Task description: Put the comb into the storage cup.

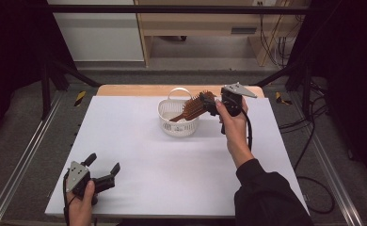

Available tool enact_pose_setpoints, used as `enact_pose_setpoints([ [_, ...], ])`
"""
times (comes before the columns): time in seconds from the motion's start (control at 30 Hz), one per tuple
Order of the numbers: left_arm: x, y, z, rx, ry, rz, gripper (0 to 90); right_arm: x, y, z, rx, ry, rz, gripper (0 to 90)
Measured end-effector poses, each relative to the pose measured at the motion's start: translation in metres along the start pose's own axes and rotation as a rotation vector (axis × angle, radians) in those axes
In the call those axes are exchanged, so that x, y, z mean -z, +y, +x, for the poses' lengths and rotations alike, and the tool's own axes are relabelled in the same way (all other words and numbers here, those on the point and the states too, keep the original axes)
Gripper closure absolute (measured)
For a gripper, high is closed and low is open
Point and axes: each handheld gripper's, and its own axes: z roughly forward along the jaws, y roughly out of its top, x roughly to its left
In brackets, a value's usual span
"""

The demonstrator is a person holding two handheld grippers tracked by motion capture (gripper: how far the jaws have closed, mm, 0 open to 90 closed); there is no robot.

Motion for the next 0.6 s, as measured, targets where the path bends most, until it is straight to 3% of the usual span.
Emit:
enact_pose_setpoints([
  [0.6,0.002,-0.002,0.001,-0.002,0.008,0.008,2.4,0.012,0.016,-0.003,0.05,-0.017,-0.053,5.7],
])
